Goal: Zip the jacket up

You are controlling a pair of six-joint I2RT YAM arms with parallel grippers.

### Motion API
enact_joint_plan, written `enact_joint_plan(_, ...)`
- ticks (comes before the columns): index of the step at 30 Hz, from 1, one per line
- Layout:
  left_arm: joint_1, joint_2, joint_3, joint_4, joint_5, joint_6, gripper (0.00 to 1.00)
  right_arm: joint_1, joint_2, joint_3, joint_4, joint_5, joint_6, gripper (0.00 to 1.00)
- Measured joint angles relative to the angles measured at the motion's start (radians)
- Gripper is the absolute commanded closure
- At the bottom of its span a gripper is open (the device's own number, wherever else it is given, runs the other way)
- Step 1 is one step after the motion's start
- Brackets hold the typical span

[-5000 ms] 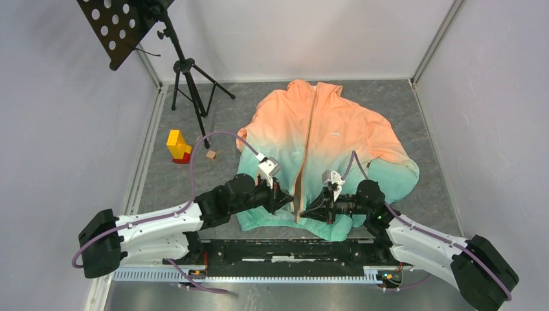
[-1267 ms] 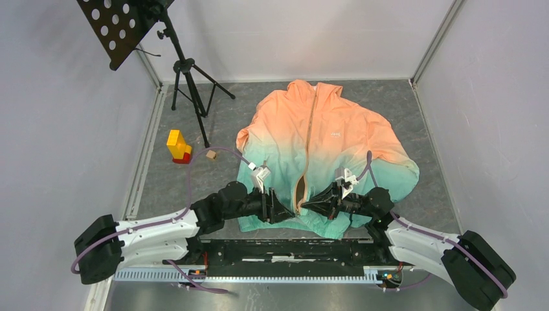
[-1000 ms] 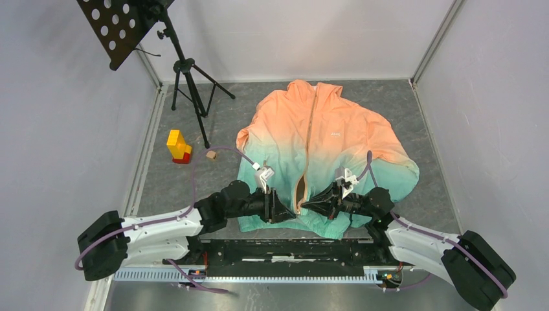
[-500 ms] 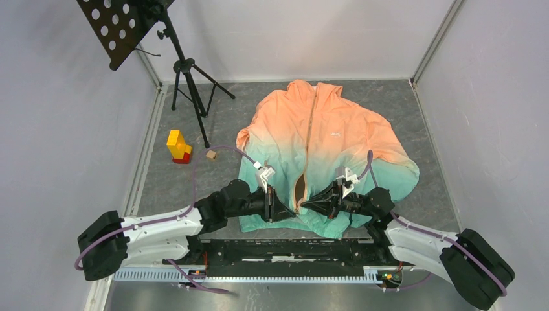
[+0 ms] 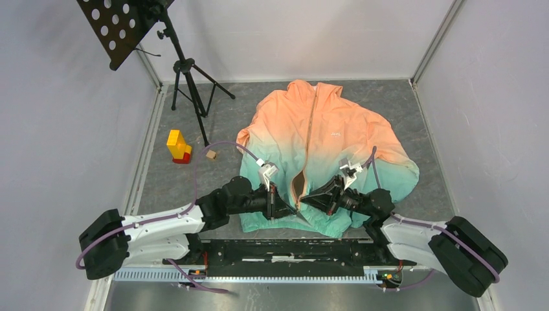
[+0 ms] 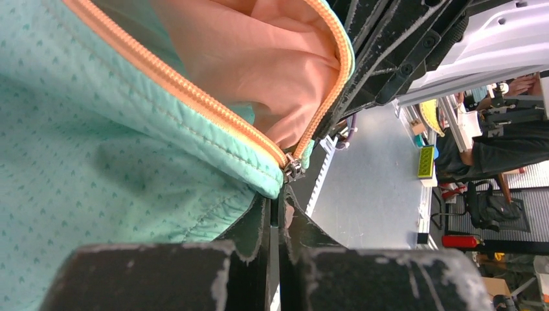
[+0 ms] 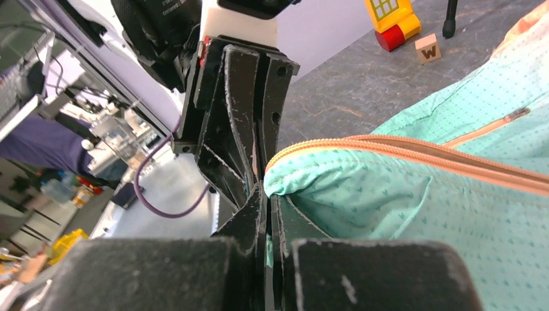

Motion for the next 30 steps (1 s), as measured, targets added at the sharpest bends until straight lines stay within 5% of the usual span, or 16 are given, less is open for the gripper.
enact_joint_plan(10, 0.007, -0.013, -0.012, -0.016, 0.027, 0.013, 0.98, 0.003, 0.084, 0.0, 0.024, 0.028, 0.095, 0.96)
enact_joint_plan(16, 0.026, -0.014, -0.017, -0.095, 0.065, 0.013, 0.98, 0.002, 0.006, 0.006, -0.281, 0.042, -0.03, 0.63)
enact_joint_plan(19, 0.064, 0.013, -0.016, -0.157, 0.117, 0.013, 0.98, 0.002, -0.027, 0.06, -0.559, 0.082, -0.152, 0.19)
enact_joint_plan(21, 0.093, 0.039, -0.014, -0.197, 0.153, 0.011, 0.98, 0.001, -0.038, 0.108, -0.731, 0.109, -0.227, 0.04)
enact_joint_plan(30, 0.177, 0.105, 0.006, -0.326, 0.315, 0.01, 0.98, 0.048, -0.207, 0.283, -1.237, 0.21, -0.495, 0.02)
